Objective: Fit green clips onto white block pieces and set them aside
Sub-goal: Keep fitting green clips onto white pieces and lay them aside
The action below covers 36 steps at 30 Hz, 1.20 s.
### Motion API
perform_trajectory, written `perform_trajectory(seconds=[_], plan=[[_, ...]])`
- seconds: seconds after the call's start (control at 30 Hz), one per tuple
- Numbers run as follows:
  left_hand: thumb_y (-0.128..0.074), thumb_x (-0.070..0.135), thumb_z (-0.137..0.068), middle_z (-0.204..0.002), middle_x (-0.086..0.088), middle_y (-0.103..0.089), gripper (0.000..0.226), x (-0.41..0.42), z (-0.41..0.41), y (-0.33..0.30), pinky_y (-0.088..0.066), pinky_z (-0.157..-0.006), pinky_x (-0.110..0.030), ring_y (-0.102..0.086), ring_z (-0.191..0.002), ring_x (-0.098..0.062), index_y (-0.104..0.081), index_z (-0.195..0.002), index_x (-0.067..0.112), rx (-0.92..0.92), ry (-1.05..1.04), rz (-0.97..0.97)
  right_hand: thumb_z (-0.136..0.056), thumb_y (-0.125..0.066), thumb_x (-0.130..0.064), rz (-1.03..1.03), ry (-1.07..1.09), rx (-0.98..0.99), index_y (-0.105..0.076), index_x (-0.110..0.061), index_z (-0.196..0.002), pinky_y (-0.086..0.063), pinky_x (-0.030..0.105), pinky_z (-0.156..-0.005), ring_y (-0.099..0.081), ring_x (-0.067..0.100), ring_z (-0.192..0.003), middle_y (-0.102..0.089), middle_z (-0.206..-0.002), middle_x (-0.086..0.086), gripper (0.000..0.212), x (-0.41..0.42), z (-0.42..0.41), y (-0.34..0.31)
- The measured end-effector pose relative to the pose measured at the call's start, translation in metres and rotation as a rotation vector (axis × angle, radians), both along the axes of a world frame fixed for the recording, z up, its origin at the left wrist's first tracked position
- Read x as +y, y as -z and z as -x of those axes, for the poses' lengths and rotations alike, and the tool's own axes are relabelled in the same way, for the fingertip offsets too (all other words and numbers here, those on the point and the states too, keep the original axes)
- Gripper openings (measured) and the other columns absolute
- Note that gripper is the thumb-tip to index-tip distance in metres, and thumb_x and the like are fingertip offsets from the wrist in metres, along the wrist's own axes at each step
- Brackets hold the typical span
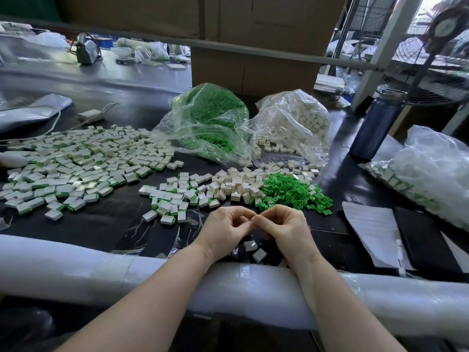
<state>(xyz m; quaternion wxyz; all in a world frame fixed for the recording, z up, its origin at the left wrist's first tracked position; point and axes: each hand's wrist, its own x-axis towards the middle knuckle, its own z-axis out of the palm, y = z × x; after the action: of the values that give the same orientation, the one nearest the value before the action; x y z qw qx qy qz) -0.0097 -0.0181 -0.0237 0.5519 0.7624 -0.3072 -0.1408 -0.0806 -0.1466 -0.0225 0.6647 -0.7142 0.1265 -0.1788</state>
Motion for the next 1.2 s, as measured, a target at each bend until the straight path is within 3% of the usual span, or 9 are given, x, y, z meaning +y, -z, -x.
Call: perform_trajectory(seconds=[0.13, 0.2, 0.3, 0.37, 0.47, 0.63, 0.83, 0.97, 1.2], plan=[[-0.064, 0.01, -0.082, -0.073, -0.012, -0.065, 0.012, 0.0015, -0.0007, 0.0, -0.051, -0.067, -0.035, -0.054, -0.064, -0.014, -0.069, -0.08, 0.021, -0.03, -0.009, -0.039, -0.078, -0.069, 0.003, 0.026, -0.039, -0.024, -0.064, -0.005, -0.066, -0.046, 0.022, -0.044, -0.053, 0.012, -0.043, -0.062, -0.052, 0.007, 0.016, 0.0012, 0.0, 0.0003], [-0.062, 0.007, -0.082, -0.073, -0.011, -0.065, 0.012, 0.0019, -0.0008, -0.0011, -0.051, -0.068, -0.035, -0.055, -0.065, -0.015, -0.069, -0.08, 0.017, -0.007, -0.011, -0.017, -0.08, -0.067, 0.001, 0.012, -0.06, -0.034, -0.066, -0.006, -0.067, -0.045, 0.021, -0.044, -0.054, 0.01, -0.045, -0.063, -0.053, 0.004, 0.015, 0.0012, 0.001, 0.0], [-0.062, 0.005, -0.083, -0.086, -0.017, -0.068, 0.011, 0.0018, -0.0004, -0.0035, -0.052, -0.075, -0.035, -0.059, -0.073, -0.018, -0.067, -0.083, 0.014, 0.042, -0.019, 0.044, -0.085, -0.064, -0.003, -0.058, -0.047, -0.049, -0.067, -0.006, -0.072, -0.05, 0.025, -0.046, -0.057, 0.015, -0.051, -0.064, -0.058, 0.006, 0.014, 0.0004, 0.0014, -0.0001], [-0.062, 0.004, -0.084, -0.094, -0.013, -0.064, 0.016, 0.0013, -0.0009, -0.004, -0.051, -0.076, -0.027, -0.059, -0.077, -0.013, -0.066, -0.082, 0.019, 0.04, -0.02, 0.079, -0.087, -0.061, -0.006, -0.076, -0.047, -0.038, -0.066, -0.007, -0.078, -0.054, 0.028, -0.051, -0.062, 0.018, -0.057, -0.067, -0.064, 0.004, 0.01, 0.0003, 0.0003, 0.0007], [-0.063, 0.002, -0.084, -0.1, -0.003, -0.052, 0.02, 0.0011, -0.0009, -0.0043, -0.049, -0.077, -0.017, -0.055, -0.08, -0.006, -0.064, -0.081, 0.021, 0.036, 0.016, 0.105, -0.092, -0.055, -0.014, -0.019, -0.121, 0.017, -0.067, -0.01, -0.085, -0.052, 0.02, -0.058, -0.066, 0.011, -0.065, -0.07, -0.069, -0.001, 0.015, 0.001, -0.0021, 0.0019], [-0.064, 0.006, -0.084, -0.107, -0.004, -0.045, 0.013, 0.002, -0.0002, -0.0035, -0.047, -0.073, -0.012, -0.052, -0.08, -0.007, -0.065, -0.084, 0.019, 0.041, 0.055, 0.091, -0.087, -0.054, -0.032, 0.074, -0.213, 0.091, -0.071, -0.017, -0.076, -0.046, 0.019, -0.057, -0.06, 0.015, -0.066, -0.066, -0.068, 0.004, 0.025, 0.0028, -0.0029, -0.0005], [-0.059, 0.001, -0.084, -0.109, -0.01, -0.045, 0.022, 0.0005, 0.0017, -0.0052, -0.051, -0.087, -0.032, -0.054, -0.091, -0.021, -0.064, -0.087, 0.022, -0.016, 0.108, -0.011, -0.088, -0.06, -0.011, 0.005, -0.195, 0.071, -0.073, -0.015, -0.076, -0.041, 0.018, -0.053, -0.05, 0.009, -0.055, -0.059, -0.062, 0.008, 0.018, -0.0002, -0.0011, 0.0005], [-0.058, 0.001, -0.084, -0.108, -0.007, -0.045, 0.02, 0.0001, 0.0022, -0.0045, -0.049, -0.084, -0.03, -0.052, -0.089, -0.017, -0.063, -0.088, 0.02, -0.035, 0.126, -0.038, -0.087, -0.061, -0.01, 0.009, -0.177, 0.077, -0.073, -0.011, -0.077, -0.038, 0.021, -0.053, -0.045, 0.015, -0.056, -0.055, -0.065, 0.013, 0.016, -0.0002, -0.0002, 0.0003], [-0.055, 0.0, -0.084, -0.102, 0.001, -0.042, 0.02, -0.0012, 0.0011, -0.0022, -0.046, -0.079, -0.022, -0.05, -0.086, -0.013, -0.06, -0.087, 0.019, -0.046, 0.147, -0.051, -0.086, -0.061, -0.007, 0.03, -0.166, 0.087, -0.073, -0.01, -0.073, -0.038, 0.018, -0.05, -0.045, 0.01, -0.051, -0.055, -0.058, 0.008, 0.018, 0.0004, 0.0008, -0.0008]])
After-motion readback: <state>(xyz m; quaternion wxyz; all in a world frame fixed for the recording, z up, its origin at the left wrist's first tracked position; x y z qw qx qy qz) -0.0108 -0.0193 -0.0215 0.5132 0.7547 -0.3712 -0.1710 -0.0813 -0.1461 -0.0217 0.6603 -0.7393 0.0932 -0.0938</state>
